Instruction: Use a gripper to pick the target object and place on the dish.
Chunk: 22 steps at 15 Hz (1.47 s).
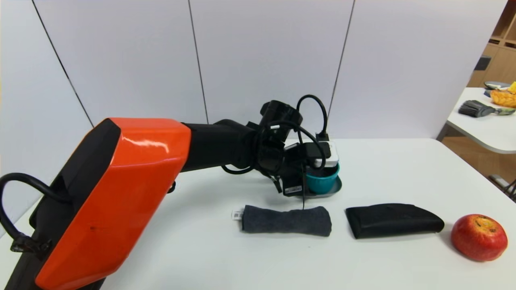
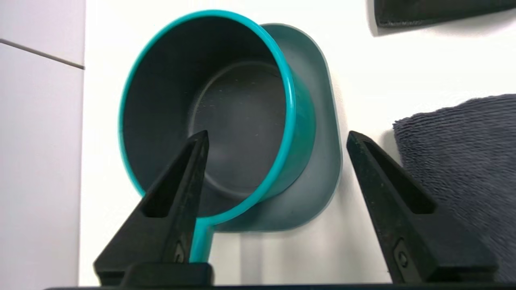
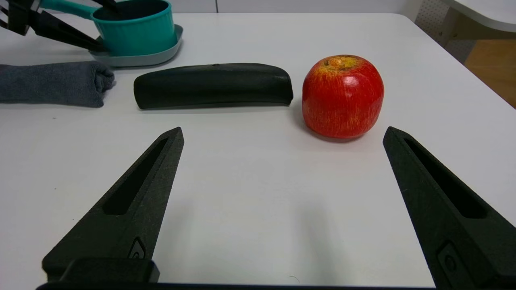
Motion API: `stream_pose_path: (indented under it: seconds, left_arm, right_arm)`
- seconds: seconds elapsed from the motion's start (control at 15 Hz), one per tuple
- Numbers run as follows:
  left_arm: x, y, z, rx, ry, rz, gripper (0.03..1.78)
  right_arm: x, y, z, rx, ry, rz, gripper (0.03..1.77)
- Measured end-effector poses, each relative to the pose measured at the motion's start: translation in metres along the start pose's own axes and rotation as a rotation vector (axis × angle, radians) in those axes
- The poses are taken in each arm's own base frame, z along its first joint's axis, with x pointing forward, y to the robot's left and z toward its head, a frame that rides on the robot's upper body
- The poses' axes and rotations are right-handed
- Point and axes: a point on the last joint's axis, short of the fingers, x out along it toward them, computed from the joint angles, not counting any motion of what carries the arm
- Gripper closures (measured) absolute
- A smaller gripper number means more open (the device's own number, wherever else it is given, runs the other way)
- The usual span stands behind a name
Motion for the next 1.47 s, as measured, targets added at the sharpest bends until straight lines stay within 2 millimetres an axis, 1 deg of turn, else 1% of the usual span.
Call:
stream_pose_path:
  seconds: [0.13,0.27,0.4,0.47,0.53,0.6,0.67,0.8,0.87,0.93,1.0,1.07,1.2,1.33,1.47]
  left_arm:
    - [-0.025,0.004,0.014,-0.003,0.004,0.015,0.44]
    - [-0.064,0.007,0.031,-0.023,0.018,0.036,0.37]
    - [-0.12,0.007,0.046,-0.056,0.056,0.063,0.31]
    - [-0.152,0.006,0.049,-0.076,0.084,0.081,0.29]
    - [-0.188,0.003,0.049,-0.105,0.127,0.104,0.27]
    - [-0.221,-0.003,0.045,-0.141,0.175,0.129,0.25]
    - [-0.251,-0.012,0.035,-0.192,0.232,0.147,0.23]
    - [-0.299,-0.039,0.001,-0.339,0.354,0.183,0.2]
    - [-0.319,-0.056,-0.015,-0.418,0.399,0.213,0.19]
    - [-0.334,-0.075,-0.029,-0.493,0.426,0.245,0.18]
    - [-0.344,-0.097,-0.04,-0.571,0.44,0.284,0.17]
    - [-0.349,-0.118,-0.049,-0.641,0.44,0.321,0.16]
    - [-0.351,-0.162,-0.065,-0.768,0.396,0.433,0.15]
    - [-0.348,-0.199,-0.077,-0.841,0.288,0.581,0.14]
    - [-0.352,-0.227,-0.077,-0.837,0.105,0.768,0.14]
  right_arm:
    - [0.0,0.0,0.0,0.0,0.0,0.0,0.09]
    - [0.0,0.0,0.0,0.0,0.0,0.0,0.09]
    - [0.0,0.0,0.0,0.0,0.0,0.0,0.09]
    - [0.0,0.0,0.0,0.0,0.0,0.0,0.09]
    - [0.0,0.0,0.0,0.0,0.0,0.0,0.09]
    - [0.0,0.0,0.0,0.0,0.0,0.0,0.09]
    - [0.0,0.0,0.0,0.0,0.0,0.0,0.09]
    - [0.0,0.0,0.0,0.0,0.0,0.0,0.09]
    - [0.0,0.0,0.0,0.0,0.0,0.0,0.09]
    - [0.0,0.0,0.0,0.0,0.0,0.0,0.09]
    - [0.0,0.0,0.0,0.0,0.0,0.0,0.09]
    - [0.0,0.0,0.0,0.0,0.0,0.0,0.09]
    - [0.0,0.0,0.0,0.0,0.0,0.0,0.09]
    - [0.0,0.0,0.0,0.0,0.0,0.0,0.09]
    - [0.0,0.0,0.0,0.0,0.0,0.0,0.09]
